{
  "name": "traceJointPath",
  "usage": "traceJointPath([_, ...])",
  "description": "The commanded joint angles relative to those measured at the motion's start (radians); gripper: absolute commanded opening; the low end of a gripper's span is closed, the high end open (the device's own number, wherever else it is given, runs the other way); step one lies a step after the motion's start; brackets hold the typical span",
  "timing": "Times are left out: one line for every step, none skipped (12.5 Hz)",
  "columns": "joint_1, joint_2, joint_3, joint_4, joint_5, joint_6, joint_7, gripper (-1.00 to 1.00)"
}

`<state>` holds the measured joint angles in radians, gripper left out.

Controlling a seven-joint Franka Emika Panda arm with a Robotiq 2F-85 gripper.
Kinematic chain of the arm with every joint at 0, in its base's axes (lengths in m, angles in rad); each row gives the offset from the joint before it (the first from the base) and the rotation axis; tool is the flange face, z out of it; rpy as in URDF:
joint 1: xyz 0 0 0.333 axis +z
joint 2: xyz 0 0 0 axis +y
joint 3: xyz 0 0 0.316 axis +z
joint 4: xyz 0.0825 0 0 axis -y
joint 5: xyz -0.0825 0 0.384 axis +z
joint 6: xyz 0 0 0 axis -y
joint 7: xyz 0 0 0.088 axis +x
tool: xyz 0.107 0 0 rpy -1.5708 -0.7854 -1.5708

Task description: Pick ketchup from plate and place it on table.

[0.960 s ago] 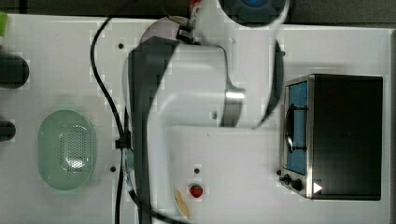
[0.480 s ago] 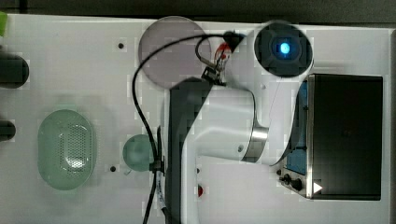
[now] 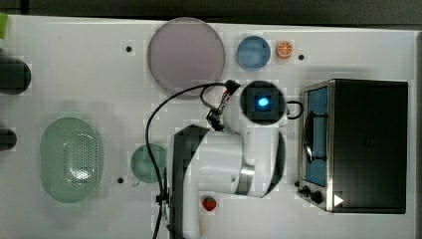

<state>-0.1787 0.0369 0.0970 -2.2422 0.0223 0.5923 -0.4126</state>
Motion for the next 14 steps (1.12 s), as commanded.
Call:
traceJointPath([0.014, -0.037, 0.009, -0.097, -0.067, 0.149, 0.094, 0.16])
traceJointPath([0.014, -0.024, 0.011, -0.132, -0.073, 0.182, 0.120, 0.16])
traceJointPath([0.014, -0.003, 0.014, -0.155, -0.072, 0.211, 0.135, 0.16])
traceJointPath([0.014, 0.023, 0.018, -0.166, -0.072, 0.234, 0.137, 0.16])
traceJointPath([0.014, 0.051, 0.018, -0.171, -0.072, 0.250, 0.136, 0.16])
traceJointPath([0.014, 0.079, 0.019, -0.171, -0.072, 0.269, 0.136, 0.16])
traceJointPath([0.013, 0.103, 0.017, -0.171, -0.072, 0.292, 0.136, 0.22])
traceJointPath([0.013, 0.122, 0.015, -0.172, -0.072, 0.318, 0.137, 0.41])
traceJointPath([0.013, 0.130, 0.015, -0.172, -0.072, 0.343, 0.137, 0.64])
traceJointPath([0.013, 0.126, 0.015, -0.168, -0.072, 0.356, 0.138, 0.86])
traceJointPath([0.014, 0.115, 0.016, -0.154, -0.072, 0.339, 0.148, 1.00])
traceJointPath([0.014, 0.097, 0.017, -0.132, -0.070, 0.294, 0.170, 1.00])
traceJointPath([0.014, 0.073, 0.019, -0.103, -0.067, 0.232, 0.204, 1.00])
traceJointPath([0.014, 0.045, 0.021, -0.064, -0.067, 0.163, 0.232, 1.00])
